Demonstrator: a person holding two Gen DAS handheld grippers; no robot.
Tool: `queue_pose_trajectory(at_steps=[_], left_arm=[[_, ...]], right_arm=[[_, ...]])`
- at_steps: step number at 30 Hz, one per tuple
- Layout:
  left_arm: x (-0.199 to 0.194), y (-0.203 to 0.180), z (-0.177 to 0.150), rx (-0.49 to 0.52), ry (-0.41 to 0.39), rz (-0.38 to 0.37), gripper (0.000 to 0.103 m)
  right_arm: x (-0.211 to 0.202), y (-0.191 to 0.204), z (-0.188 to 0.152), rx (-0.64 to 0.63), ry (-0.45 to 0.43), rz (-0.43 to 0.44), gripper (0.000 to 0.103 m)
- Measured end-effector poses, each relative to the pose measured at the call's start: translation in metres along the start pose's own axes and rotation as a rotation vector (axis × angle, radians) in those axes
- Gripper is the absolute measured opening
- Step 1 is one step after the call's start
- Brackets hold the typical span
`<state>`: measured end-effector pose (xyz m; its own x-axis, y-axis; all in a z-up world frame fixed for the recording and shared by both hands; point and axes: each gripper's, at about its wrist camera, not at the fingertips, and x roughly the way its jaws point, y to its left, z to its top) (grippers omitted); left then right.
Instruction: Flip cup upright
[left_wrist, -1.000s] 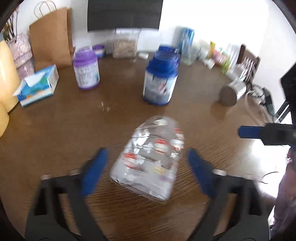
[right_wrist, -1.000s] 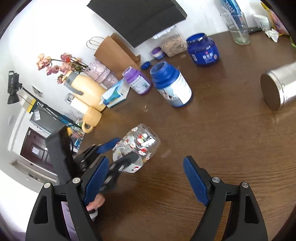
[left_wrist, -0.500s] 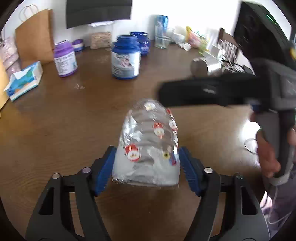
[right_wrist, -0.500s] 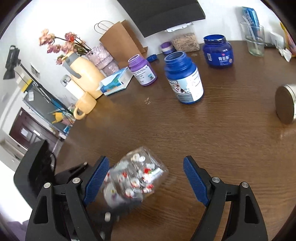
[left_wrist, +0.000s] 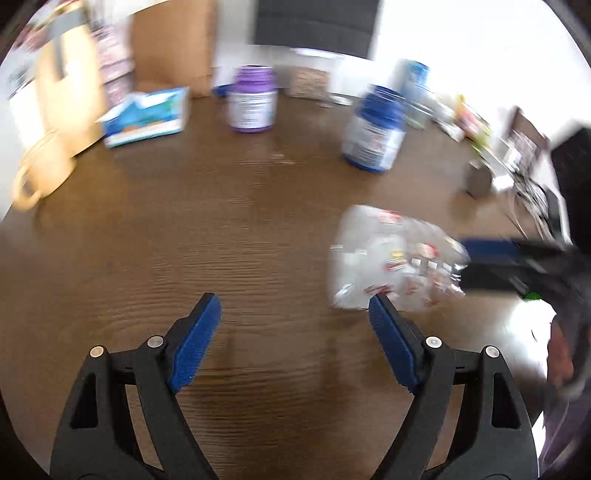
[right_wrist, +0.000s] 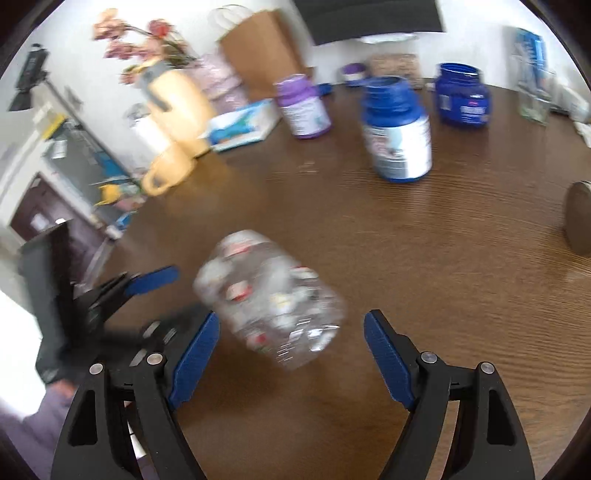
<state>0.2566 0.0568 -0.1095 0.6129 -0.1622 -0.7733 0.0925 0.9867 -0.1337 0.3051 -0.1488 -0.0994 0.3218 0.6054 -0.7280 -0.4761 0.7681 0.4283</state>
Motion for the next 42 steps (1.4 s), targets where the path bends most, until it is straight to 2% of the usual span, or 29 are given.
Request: queue_pose_trajectory(at_steps=[2, 4, 6, 8, 9, 10, 12, 16, 17, 19, 22, 23, 24, 25, 26, 27, 28, 30, 35, 38, 40, 42], left_arm=[[-0.004, 0.005, -0.001, -0.064, 0.01, -0.04, 0.08], [-0.008, -0.002, -0.005, -0.09, 0.019, -0.144, 0.08], [-0.012, -0.017, -0.009, -0.072, 0.025, -0.244, 0.08], [-0.01, -0.038, -0.011, -0.041, 0.032, -0.318, 0.08], [-0.008, -0.045, -0.011, -0.031, 0.036, -0.333, 0.079], [-0.006, -0.051, -0.01, -0.025, 0.036, -0.34, 0.079], [-0.001, -0.057, -0.007, -0.036, 0.027, -0.339, 0.079], [0.008, -0.048, -0.001, -0.1, 0.008, -0.314, 0.084], [0.012, -0.046, 0.0, -0.098, 0.04, -0.334, 0.085], [0.016, -0.047, 0.0, -0.096, 0.046, -0.341, 0.087], [0.016, -0.058, 0.001, -0.038, 0.03, -0.29, 0.086], [0.016, -0.063, 0.003, -0.011, 0.029, -0.262, 0.084], [0.018, -0.064, 0.003, 0.006, 0.035, -0.246, 0.064], [0.018, -0.067, 0.003, 0.03, 0.039, -0.239, 0.064], [0.016, -0.069, 0.004, 0.044, 0.044, -0.23, 0.063], [0.015, -0.071, 0.004, 0.062, 0.046, -0.22, 0.062], [0.013, -0.072, 0.004, 0.07, 0.041, -0.212, 0.061], [0.006, -0.071, 0.001, 0.074, -0.003, -0.221, 0.061], [-0.024, -0.085, -0.01, 0.183, -0.162, -0.236, 0.061], [-0.033, -0.089, -0.012, 0.217, -0.192, -0.265, 0.061], [-0.03, -0.088, -0.011, 0.21, -0.167, -0.253, 0.065], [-0.021, -0.082, -0.01, 0.183, -0.122, -0.245, 0.066]], right_arm=[[-0.008, 0.002, 0.001, 0.0, -0.029, -0.008, 0.084], [-0.016, -0.003, 0.005, 0.017, -0.065, -0.011, 0.084], [-0.021, -0.014, 0.013, 0.042, -0.101, -0.016, 0.084], [-0.021, -0.024, 0.022, 0.056, -0.124, -0.061, 0.077], [-0.016, -0.026, 0.028, 0.037, -0.117, -0.116, 0.068], [-0.01, -0.027, 0.031, 0.019, -0.099, -0.154, 0.066], [0.006, -0.029, 0.034, -0.005, -0.034, -0.181, 0.065], [0.015, -0.024, 0.021, -0.028, 0.042, -0.088, 0.063], [0.015, -0.024, 0.018, -0.019, 0.045, -0.065, 0.063], [0.012, -0.028, 0.016, 0.006, 0.046, -0.022, 0.063], [0.005, -0.033, 0.013, 0.045, 0.045, 0.056, 0.063], [0.003, -0.033, 0.012, 0.05, 0.042, 0.065, 0.063], [0.001, -0.034, 0.012, 0.058, 0.041, 0.079, 0.063], [-0.001, -0.037, 0.012, 0.07, 0.036, 0.086, 0.064], [-0.005, -0.04, 0.012, 0.096, 0.02, 0.099, 0.066], [-0.008, -0.043, 0.011, 0.112, 0.01, 0.117, 0.075], [-0.012, -0.046, 0.011, 0.126, -0.004, 0.153, 0.088], [-0.015, -0.05, 0.01, 0.159, -0.023, 0.24, 0.09], [0.0, -0.037, 0.005, 0.156, 0.063, 0.373, 0.09], [0.016, -0.029, 0.005, 0.163, 0.105, 0.364, 0.09], [0.017, -0.023, 0.007, 0.153, 0.078, 0.354, 0.075], [0.014, -0.015, 0.012, 0.114, 0.041, 0.251, 0.073]])
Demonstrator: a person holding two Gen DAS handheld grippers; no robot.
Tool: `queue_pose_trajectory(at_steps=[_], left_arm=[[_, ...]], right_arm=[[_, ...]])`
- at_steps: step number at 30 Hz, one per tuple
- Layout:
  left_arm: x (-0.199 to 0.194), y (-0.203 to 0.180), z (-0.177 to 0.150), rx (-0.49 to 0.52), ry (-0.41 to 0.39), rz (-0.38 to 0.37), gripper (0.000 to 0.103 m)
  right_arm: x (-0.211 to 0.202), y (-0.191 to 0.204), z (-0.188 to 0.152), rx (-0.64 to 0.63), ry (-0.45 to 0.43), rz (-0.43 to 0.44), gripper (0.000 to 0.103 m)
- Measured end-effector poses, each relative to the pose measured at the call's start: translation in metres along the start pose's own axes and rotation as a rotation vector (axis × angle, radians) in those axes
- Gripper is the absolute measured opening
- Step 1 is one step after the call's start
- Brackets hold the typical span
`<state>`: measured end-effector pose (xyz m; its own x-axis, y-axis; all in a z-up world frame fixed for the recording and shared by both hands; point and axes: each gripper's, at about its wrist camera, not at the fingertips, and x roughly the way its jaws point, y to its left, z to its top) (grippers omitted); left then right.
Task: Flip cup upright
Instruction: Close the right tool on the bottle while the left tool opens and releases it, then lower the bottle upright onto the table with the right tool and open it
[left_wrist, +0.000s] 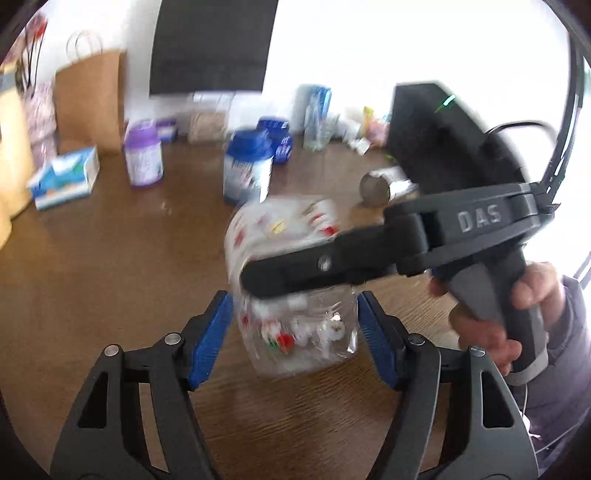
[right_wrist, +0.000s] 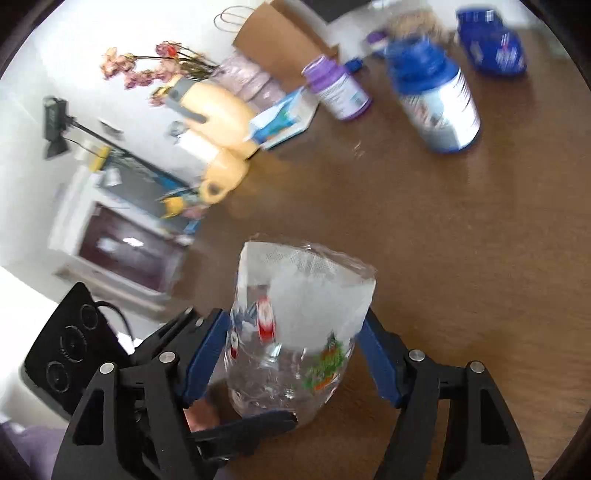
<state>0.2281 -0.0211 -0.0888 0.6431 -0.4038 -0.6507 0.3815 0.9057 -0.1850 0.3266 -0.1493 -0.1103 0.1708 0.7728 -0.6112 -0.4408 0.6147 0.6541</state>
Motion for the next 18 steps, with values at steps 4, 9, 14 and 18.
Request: queue_pose_trajectory(at_steps=[4, 9, 14, 18], left_arm=[[0.005, 0.02, -0.003, -0.074, 0.047, 0.061, 0.07], [0.005, 0.049, -0.007, -0.178, 0.07, 0.105, 0.077], [0.007, 0.055, -0.017, -0.193, 0.094, 0.131, 0.079], [0.007, 0.051, -0.017, -0.174, 0.083, 0.124, 0.084]], right_arm=[[0.003, 0.03, 0.005, -0.204, -0.118, -0.241, 0.073], [0.033, 0.065, -0.001, -0.504, -0.151, -0.411, 0.075], [0.046, 0.059, -0.005, -0.515, -0.112, -0.396, 0.079], [0.043, 0.059, -0.006, -0.497, -0.093, -0.385, 0.08]])
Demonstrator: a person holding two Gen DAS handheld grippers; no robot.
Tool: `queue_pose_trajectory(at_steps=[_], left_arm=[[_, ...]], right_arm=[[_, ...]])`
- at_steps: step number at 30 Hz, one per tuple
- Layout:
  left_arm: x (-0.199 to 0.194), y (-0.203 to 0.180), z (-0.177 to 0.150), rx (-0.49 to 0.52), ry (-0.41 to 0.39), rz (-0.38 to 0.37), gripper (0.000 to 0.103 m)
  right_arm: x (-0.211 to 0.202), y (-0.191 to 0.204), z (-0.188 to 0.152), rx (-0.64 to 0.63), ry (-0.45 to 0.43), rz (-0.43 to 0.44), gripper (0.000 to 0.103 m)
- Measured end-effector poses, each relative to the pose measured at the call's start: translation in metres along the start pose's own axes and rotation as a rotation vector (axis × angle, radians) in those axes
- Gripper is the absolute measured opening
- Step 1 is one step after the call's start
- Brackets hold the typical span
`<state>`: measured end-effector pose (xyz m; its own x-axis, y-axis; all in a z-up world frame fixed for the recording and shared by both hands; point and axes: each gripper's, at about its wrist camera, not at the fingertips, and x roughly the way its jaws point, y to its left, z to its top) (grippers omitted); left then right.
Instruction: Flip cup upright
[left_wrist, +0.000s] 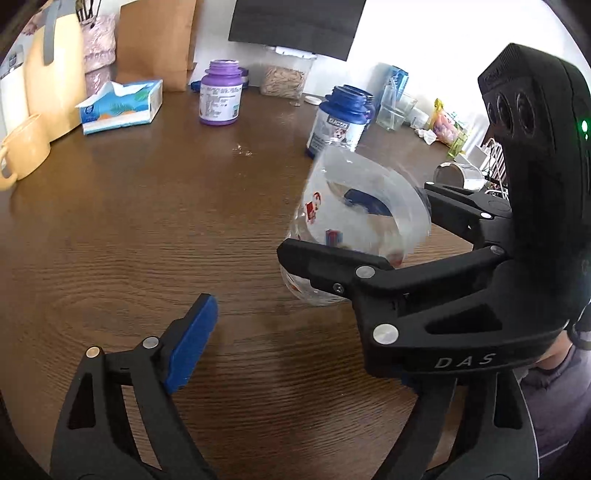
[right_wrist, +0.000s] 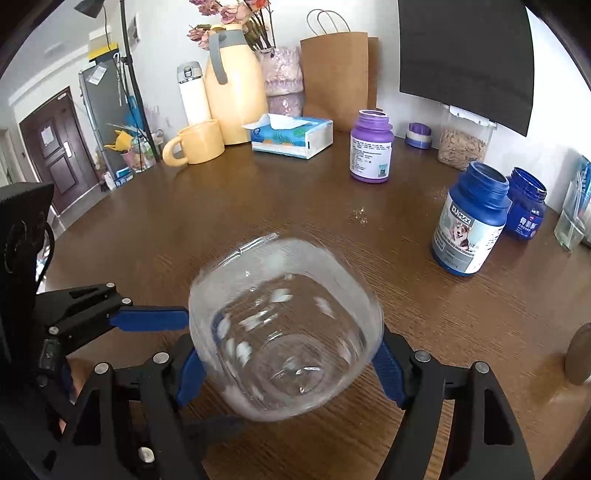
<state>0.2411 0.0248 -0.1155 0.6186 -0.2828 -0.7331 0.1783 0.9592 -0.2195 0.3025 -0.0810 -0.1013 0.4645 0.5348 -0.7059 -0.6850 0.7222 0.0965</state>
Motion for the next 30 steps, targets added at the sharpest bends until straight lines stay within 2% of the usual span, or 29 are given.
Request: queue_pose_trajectory(at_steps=[7, 10, 12, 15, 17, 21, 23, 25, 27, 30], left_arm=[[-0.009, -0.007, -0.003, 0.012, -0.012, -0.01, 0.084], [-0.025, -0.015, -0.005, 0.019, -0.042, -0.013, 0.088], [-0.037, -0.022, -0.007, 0.029, -0.071, 0.008, 0.091], [-0.061, -0.033, -0.01, 0.037, -0.119, 0.039, 0.092], [-0.077, -0.041, -0.013, 0.033, -0.142, 0.079, 0.092], [-0.108, -0.056, -0.025, 0.029, -0.191, 0.141, 0.092], [-0.126, -0.064, -0.033, 0.027, -0.212, 0.16, 0.093], [-0.143, -0.069, -0.042, 0.022, -0.233, 0.163, 0.103], [-0.159, -0.078, -0.051, 0.022, -0.261, 0.161, 0.103], [-0.179, -0.088, -0.066, 0.037, -0.282, 0.197, 0.103]], right_arm=[[-0.024, 0.011, 0.003, 0.015, -0.03, 0.02, 0.081], [-0.052, 0.008, -0.001, 0.059, -0.064, 0.023, 0.081], [-0.076, 0.005, -0.006, 0.093, -0.081, -0.027, 0.081], [-0.109, 0.003, -0.015, 0.141, -0.104, -0.115, 0.081], [-0.13, 0.001, -0.024, 0.188, -0.103, -0.2, 0.081], [-0.16, 0.007, -0.048, 0.246, -0.092, -0.305, 0.081], [-0.175, 0.017, -0.062, 0.267, -0.104, -0.339, 0.081], [-0.186, 0.027, -0.073, 0.278, -0.118, -0.358, 0.081], [-0.201, 0.042, -0.086, 0.296, -0.14, -0.379, 0.081], [-0.219, 0.06, -0.104, 0.324, -0.172, -0.39, 0.081]])
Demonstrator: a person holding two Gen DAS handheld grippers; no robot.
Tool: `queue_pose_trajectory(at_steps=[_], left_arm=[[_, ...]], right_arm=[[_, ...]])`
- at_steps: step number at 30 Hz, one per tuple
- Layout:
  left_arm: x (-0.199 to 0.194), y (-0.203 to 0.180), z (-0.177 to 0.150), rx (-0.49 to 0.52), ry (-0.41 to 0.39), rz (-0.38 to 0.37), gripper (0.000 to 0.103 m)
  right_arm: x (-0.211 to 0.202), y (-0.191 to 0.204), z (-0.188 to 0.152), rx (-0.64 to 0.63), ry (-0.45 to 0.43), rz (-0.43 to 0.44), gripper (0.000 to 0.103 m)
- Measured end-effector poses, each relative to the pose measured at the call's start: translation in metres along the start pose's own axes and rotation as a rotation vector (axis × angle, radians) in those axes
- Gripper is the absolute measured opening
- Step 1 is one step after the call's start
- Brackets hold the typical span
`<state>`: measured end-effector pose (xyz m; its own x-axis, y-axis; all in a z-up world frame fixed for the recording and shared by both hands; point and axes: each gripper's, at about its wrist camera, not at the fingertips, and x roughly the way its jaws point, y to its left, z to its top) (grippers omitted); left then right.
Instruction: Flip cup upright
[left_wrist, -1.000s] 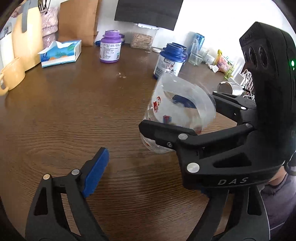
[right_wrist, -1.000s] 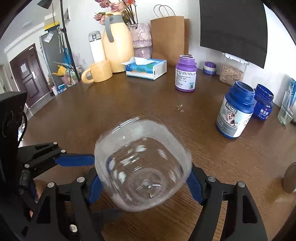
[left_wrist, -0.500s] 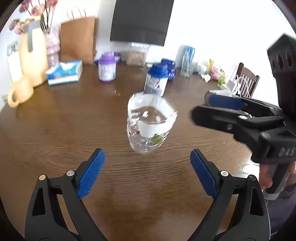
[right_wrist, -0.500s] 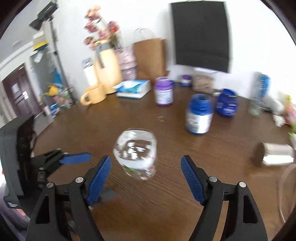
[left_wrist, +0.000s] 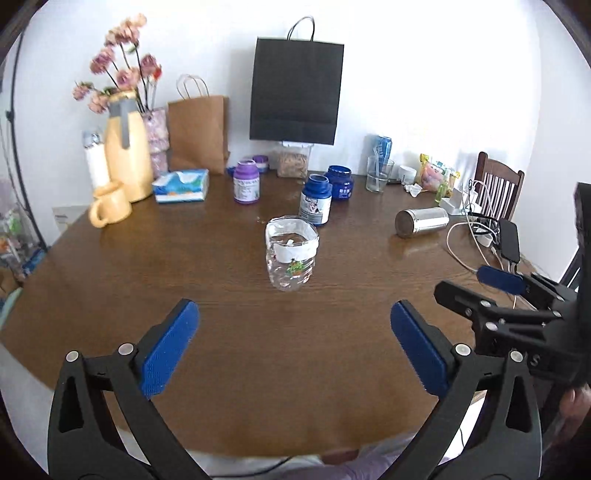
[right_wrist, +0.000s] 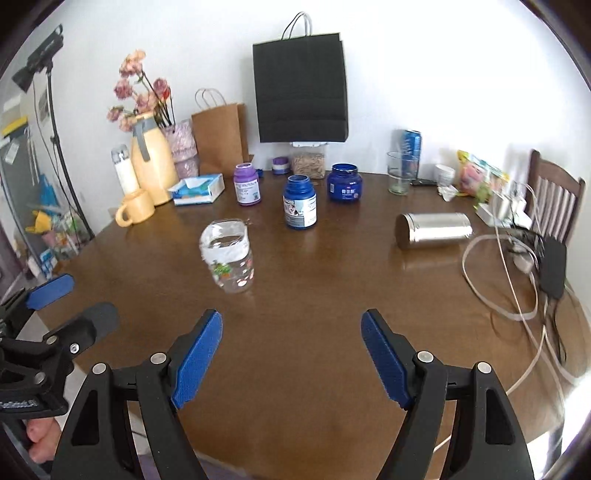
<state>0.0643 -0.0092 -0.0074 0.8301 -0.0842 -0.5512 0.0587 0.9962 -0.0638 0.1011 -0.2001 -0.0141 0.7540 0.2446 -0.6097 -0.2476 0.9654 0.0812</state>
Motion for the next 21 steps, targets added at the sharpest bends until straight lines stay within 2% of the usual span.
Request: queue_pose_trajectory(at_steps=[4, 8, 21], left_arm=[[-0.026, -0.004, -0.016, 0.019, -0.007, 0.024, 0.103], [-0.042, -0.007, -0.024, 0.036, -0.032, 0.013, 0.103], [-0.048, -0.005, -0.025, 0.019, -0.051, 0.033, 0.103]], right_arm=[[-0.028, 0.006, -0.022, -0.008, -0.011, -0.065, 0.081], [-0.048, 0.01, -0.039, 0.01, -0.033, -0.055, 0.081], [-0.052, 0.013, -0.039, 0.029, -0.056, -0.047, 0.081]])
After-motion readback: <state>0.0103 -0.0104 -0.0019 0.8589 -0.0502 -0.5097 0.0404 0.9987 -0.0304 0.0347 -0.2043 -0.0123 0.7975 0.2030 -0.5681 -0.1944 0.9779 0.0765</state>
